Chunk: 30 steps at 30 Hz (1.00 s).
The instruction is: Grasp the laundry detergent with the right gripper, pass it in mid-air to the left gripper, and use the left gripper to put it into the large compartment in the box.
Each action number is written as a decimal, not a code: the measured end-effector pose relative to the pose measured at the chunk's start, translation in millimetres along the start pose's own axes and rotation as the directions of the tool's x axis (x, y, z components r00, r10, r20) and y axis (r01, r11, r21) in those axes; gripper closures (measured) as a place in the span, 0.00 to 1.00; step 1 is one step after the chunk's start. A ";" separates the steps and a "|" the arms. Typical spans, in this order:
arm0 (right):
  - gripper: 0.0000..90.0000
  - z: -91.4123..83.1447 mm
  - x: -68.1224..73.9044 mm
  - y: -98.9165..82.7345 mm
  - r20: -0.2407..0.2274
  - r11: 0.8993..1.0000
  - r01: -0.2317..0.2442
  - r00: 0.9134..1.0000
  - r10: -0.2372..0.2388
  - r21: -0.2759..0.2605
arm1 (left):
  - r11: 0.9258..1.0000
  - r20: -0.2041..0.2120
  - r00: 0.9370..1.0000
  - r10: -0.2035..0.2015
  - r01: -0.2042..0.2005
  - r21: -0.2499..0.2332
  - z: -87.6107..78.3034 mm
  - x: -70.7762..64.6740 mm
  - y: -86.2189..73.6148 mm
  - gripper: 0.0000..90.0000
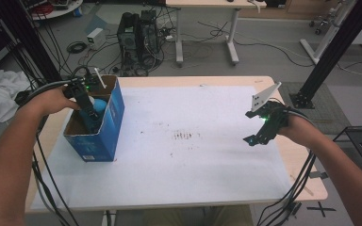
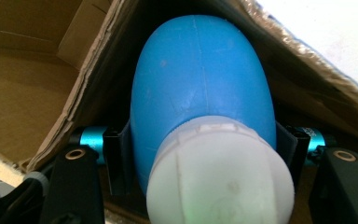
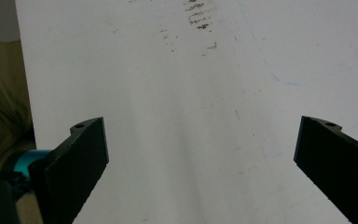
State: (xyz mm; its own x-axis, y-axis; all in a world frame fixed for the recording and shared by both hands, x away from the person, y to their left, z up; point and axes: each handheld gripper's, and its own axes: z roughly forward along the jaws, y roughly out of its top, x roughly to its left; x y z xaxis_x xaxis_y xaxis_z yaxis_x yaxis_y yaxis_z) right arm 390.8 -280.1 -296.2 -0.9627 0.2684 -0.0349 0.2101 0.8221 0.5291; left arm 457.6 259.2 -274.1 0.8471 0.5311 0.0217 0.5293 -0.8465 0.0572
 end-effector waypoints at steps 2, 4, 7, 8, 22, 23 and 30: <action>0.02 0.4 0.1 0.4 -0.003 1.000 -0.001 1.000 0.001 0.005 | 1.000 0.009 1.000 0.006 -0.006 -0.006 1.4 2.1 -0.8 0.42; 0.02 1.4 0.5 0.4 -0.004 1.000 -0.004 1.000 0.004 0.003 | 1.000 0.004 1.000 0.012 -0.012 -0.006 1.4 3.1 -1.2 0.42; 0.02 2.6 0.0 0.8 -0.006 1.000 0.002 1.000 -0.002 0.001 | 1.000 0.014 1.000 0.007 -0.007 -0.008 2.3 3.4 -2.4 0.42; 0.02 2.9 0.4 1.1 -0.007 1.000 -0.004 1.000 0.004 0.005 | 1.000 0.018 1.000 0.003 -0.003 -0.008 2.4 3.3 -2.6 0.42; 0.02 8.7 2.3 3.3 -0.013 1.000 0.004 1.000 -0.004 0.014 | 0.998 0.041 0.998 -0.038 0.040 -0.050 -1.7 4.4 -7.1 0.37; 0.02 9.0 2.1 3.5 -0.014 1.000 0.010 1.000 -0.010 0.010 | 0.998 0.038 0.999 -0.033 0.035 -0.053 -3.6 4.6 -8.0 0.37; 0.02 10.0 2.8 4.8 -0.016 1.000 0.015 1.000 -0.015 0.015 | 0.994 0.045 0.996 -0.071 0.075 -0.079 -5.8 0.8 -12.0 0.37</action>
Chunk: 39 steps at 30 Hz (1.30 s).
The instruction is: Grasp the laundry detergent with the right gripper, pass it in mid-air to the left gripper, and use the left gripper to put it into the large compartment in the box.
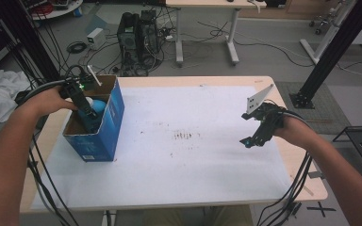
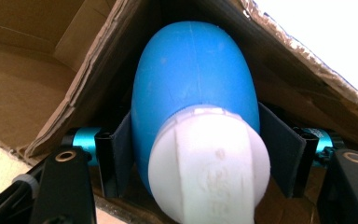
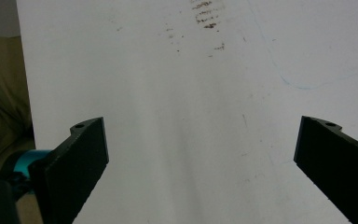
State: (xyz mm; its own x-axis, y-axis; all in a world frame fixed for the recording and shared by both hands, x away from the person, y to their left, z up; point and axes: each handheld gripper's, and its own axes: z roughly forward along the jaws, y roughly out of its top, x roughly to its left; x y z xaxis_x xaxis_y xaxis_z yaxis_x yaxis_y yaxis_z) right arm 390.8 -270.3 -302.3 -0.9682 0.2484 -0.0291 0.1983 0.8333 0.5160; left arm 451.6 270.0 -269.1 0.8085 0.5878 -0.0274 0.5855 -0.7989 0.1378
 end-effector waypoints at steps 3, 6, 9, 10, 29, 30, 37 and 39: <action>0.02 -0.5 0.5 0.1 0.000 1.000 0.005 1.000 -0.005 -0.002 | 1.000 -0.007 1.000 0.027 -0.027 0.013 -2.3 1.3 0.0 0.33; 0.02 -2.0 0.9 -0.6 0.005 1.000 0.008 1.000 -0.008 -0.007 | 1.000 -0.012 1.000 0.025 -0.025 0.004 -4.8 0.5 -0.6 0.33; 0.02 -2.9 1.7 -0.8 0.007 1.000 0.005 1.000 -0.005 -0.008 | 1.000 -0.020 1.000 0.022 -0.022 -0.007 -6.5 -0.1 -2.2 0.33; 0.02 -3.1 1.9 -0.8 0.006 1.000 0.004 1.000 -0.004 -0.007 | 1.000 -0.021 1.000 0.006 -0.007 -0.021 -6.6 -1.2 -2.7 0.33; 0.02 -8.8 5.4 -1.1 0.010 0.999 0.013 1.000 -0.013 -0.031 | 0.992 -0.066 0.995 -0.076 0.068 -0.110 -42.0 -13.9 -13.2 0.33; 0.02 -9.1 5.9 -1.4 0.012 0.999 0.012 1.000 -0.012 -0.037 | 0.979 -0.061 0.990 -0.129 0.117 -0.164 -41.7 -19.1 -13.1 0.33; 0.02 -11.5 6.8 -2.3 0.012 0.999 0.011 1.000 -0.011 -0.043 | 0.977 -0.061 0.992 -0.109 0.095 -0.190 -62.9 -30.2 -12.7 0.33; 0.02 -12.1 7.1 -2.5 0.012 0.999 0.013 1.000 -0.012 -0.042 | 0.984 -0.072 0.994 -0.078 0.065 -0.166 -69.2 -33.4 -11.2 0.33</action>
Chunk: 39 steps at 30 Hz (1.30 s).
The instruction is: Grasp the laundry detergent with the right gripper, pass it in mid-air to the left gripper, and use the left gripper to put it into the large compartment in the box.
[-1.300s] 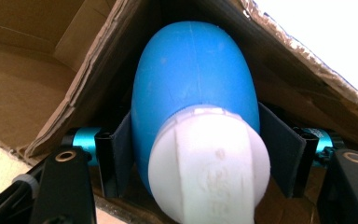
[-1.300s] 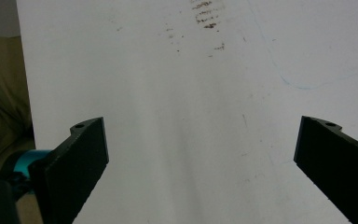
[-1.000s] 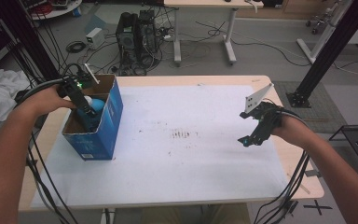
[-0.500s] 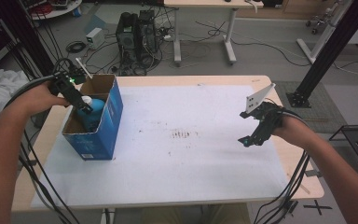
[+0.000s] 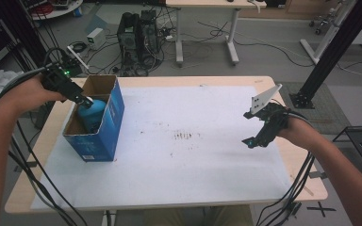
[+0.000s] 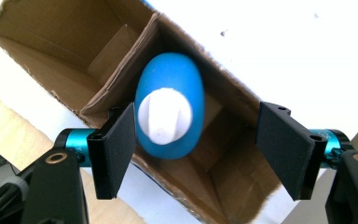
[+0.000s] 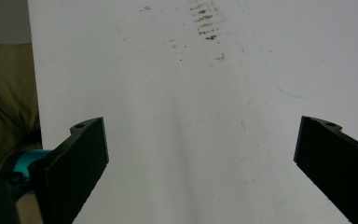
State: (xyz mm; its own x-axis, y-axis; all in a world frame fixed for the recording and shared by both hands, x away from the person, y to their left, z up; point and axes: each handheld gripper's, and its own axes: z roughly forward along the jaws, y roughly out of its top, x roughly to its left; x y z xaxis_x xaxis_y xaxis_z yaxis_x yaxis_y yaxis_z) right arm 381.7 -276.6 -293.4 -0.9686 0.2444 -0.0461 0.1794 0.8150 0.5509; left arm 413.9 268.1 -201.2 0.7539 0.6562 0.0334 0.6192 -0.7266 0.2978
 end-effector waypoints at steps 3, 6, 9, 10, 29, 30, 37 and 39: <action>0.02 -0.2 0.3 0.2 -0.001 1.000 0.003 1.000 -0.003 -0.001 | 0.999 -0.004 0.999 -0.036 0.036 -0.027 0.1 -10.0 3.7 0.33; 0.02 -0.2 0.9 0.6 0.000 1.000 0.003 1.000 -0.003 -0.002 | 0.999 0.006 1.000 -0.016 0.017 -0.037 -1.2 -15.8 7.3 0.33; 0.02 -0.4 1.3 0.8 0.001 1.000 0.010 1.000 -0.010 -0.003 | 1.000 0.013 1.000 0.011 -0.010 -0.024 -1.5 -22.0 11.7 0.33; 0.02 -0.7 1.5 0.7 0.000 1.000 0.011 1.000 -0.011 -0.005 | 0.999 0.011 1.000 0.029 -0.029 -0.021 -1.5 -23.3 13.1 0.33; 0.02 -5.2 6.4 -1.0 0.008 1.000 0.012 1.000 -0.012 -0.016 | 0.992 0.010 0.992 0.124 -0.124 -0.010 1.2 -54.1 49.9 0.13; 0.02 -5.1 6.5 -1.3 0.007 1.000 0.012 1.000 -0.011 -0.018 | 0.990 0.006 0.990 0.138 -0.138 -0.006 1.2 -55.2 51.9 0.13; 0.02 -6.1 6.5 -1.6 0.008 1.000 0.004 1.000 -0.004 -0.017 | 0.990 -0.007 0.990 0.139 -0.139 -0.023 7.4 -68.7 67.0 0.13; 0.02 -5.4 5.8 -1.3 0.006 1.000 0.018 1.000 -0.018 -0.023 | 0.989 -0.015 0.989 0.147 -0.147 -0.020 10.8 -72.6 73.3 0.13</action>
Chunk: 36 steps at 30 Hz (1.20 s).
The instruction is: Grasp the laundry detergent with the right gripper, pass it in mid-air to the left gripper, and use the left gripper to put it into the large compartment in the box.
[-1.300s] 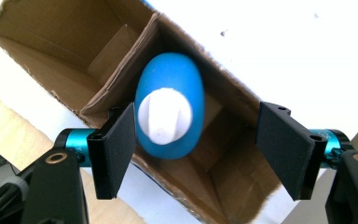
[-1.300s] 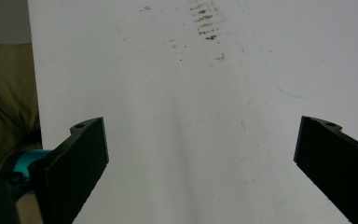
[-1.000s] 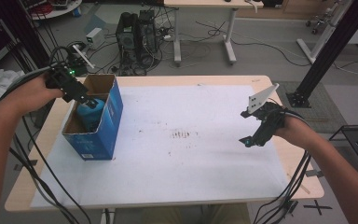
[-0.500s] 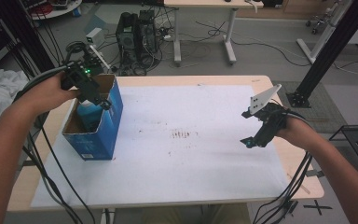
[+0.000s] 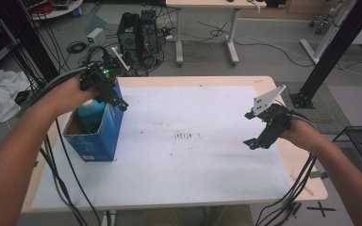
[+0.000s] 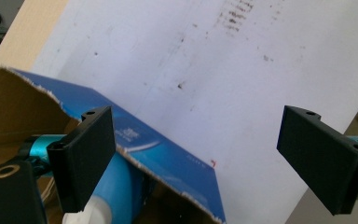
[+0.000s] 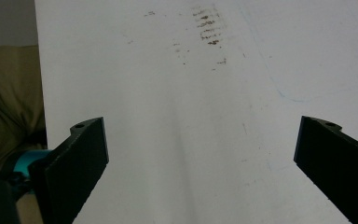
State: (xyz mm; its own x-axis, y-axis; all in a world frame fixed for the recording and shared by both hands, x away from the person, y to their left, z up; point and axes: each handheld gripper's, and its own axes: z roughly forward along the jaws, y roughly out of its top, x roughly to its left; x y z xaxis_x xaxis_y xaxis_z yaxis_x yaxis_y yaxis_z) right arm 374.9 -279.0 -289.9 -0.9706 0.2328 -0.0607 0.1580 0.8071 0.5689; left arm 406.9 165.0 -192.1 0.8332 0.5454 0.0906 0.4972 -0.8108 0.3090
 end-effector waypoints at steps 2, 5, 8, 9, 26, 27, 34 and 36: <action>0.02 0.2 0.3 0.3 -0.002 1.000 0.001 1.000 -0.001 0.002 | 1.000 0.004 1.000 0.008 -0.009 0.010 4.5 -2.5 7.2 0.13; 0.02 -0.1 0.9 0.3 0.000 1.000 -0.012 1.000 0.012 0.006 | 1.000 0.020 1.000 0.016 -0.017 0.012 11.8 -8.6 18.3 0.13; 0.02 0.3 0.2 0.4 -0.003 1.000 -0.009 1.000 0.009 0.003 | 0.999 0.024 0.999 0.049 -0.050 0.020 15.6 -12.2 29.2 0.13; 0.02 0.5 -0.1 0.4 -0.003 1.000 -0.010 1.000 0.010 0.001 | 0.999 0.019 0.999 0.042 -0.042 0.008 18.0 -14.3 32.4 0.13; 0.02 2.9 -6.1 4.3 -0.016 1.000 -0.019 1.000 0.020 0.009 | 0.991 0.027 0.991 0.133 -0.133 -0.005 40.0 -22.8 70.7 0.13; 0.02 3.2 -6.8 4.7 -0.015 1.000 -0.019 1.000 0.019 0.007 | 0.991 0.027 0.991 0.135 -0.135 -0.006 41.5 -22.3 71.2 0.13; 0.02 5.4 -10.2 8.2 -0.023 1.000 -0.023 0.999 0.023 0.017 | 0.992 0.037 0.991 0.128 -0.128 -0.018 48.9 -19.7 74.8 0.13; 0.02 5.8 -11.1 8.5 -0.025 0.999 -0.024 0.999 0.024 0.021 | 0.989 0.041 0.988 0.151 -0.150 -0.010 49.0 -17.7 75.8 0.13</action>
State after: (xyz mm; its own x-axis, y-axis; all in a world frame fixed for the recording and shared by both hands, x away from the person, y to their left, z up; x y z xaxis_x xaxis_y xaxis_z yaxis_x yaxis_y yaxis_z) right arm 388.0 -271.6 -289.1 -0.9707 0.2390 -0.0265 0.1850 0.8125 0.5528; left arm 441.8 83.5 -216.7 0.9077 0.4080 0.0976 0.3638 -0.8814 0.3011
